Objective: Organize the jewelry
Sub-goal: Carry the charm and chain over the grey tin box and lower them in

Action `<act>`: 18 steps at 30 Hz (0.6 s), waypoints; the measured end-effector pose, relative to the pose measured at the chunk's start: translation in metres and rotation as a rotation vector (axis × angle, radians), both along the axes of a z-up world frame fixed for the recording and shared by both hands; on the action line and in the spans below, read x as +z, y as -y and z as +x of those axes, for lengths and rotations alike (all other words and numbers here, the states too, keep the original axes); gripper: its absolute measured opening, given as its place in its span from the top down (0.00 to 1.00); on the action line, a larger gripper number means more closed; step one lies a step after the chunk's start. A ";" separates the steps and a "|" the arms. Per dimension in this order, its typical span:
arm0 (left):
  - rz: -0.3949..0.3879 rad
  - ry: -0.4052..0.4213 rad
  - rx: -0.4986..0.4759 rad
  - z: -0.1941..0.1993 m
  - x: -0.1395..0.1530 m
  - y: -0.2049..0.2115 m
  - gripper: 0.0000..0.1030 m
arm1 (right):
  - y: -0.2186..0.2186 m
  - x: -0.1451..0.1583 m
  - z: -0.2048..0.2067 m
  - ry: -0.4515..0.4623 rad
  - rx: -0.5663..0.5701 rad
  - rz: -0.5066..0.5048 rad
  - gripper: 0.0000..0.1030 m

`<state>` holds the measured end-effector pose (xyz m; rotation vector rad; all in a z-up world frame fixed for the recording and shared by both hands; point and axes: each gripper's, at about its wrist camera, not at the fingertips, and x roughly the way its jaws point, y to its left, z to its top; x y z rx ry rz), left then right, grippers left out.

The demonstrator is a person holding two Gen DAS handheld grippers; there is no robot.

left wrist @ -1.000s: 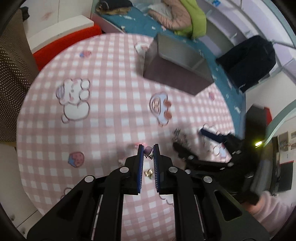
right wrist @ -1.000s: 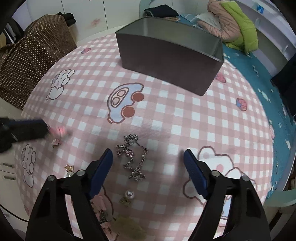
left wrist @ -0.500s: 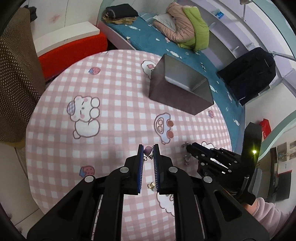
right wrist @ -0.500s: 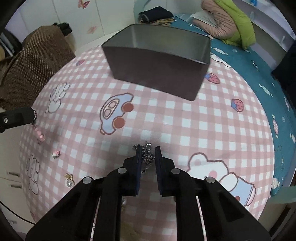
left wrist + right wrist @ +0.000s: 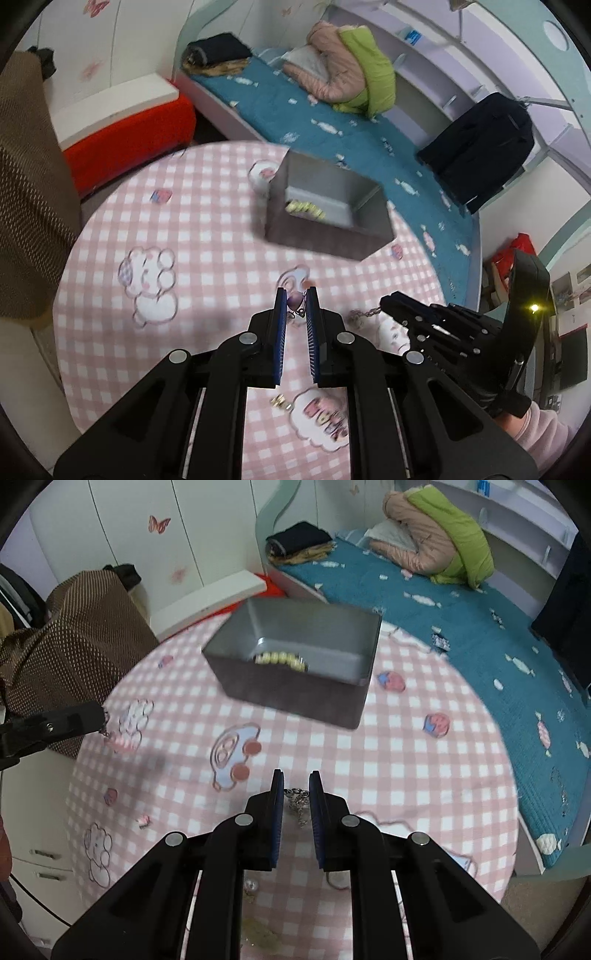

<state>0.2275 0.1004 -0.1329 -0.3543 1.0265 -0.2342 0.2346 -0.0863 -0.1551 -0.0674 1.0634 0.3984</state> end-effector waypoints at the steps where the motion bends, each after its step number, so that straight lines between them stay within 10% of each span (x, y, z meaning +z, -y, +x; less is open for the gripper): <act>1: -0.001 0.011 -0.006 0.003 0.003 0.002 0.90 | 0.001 0.006 0.002 0.014 -0.005 0.008 0.88; 18: -0.032 0.162 -0.035 0.052 0.054 0.032 0.90 | 0.013 0.087 0.043 0.221 -0.037 0.101 0.88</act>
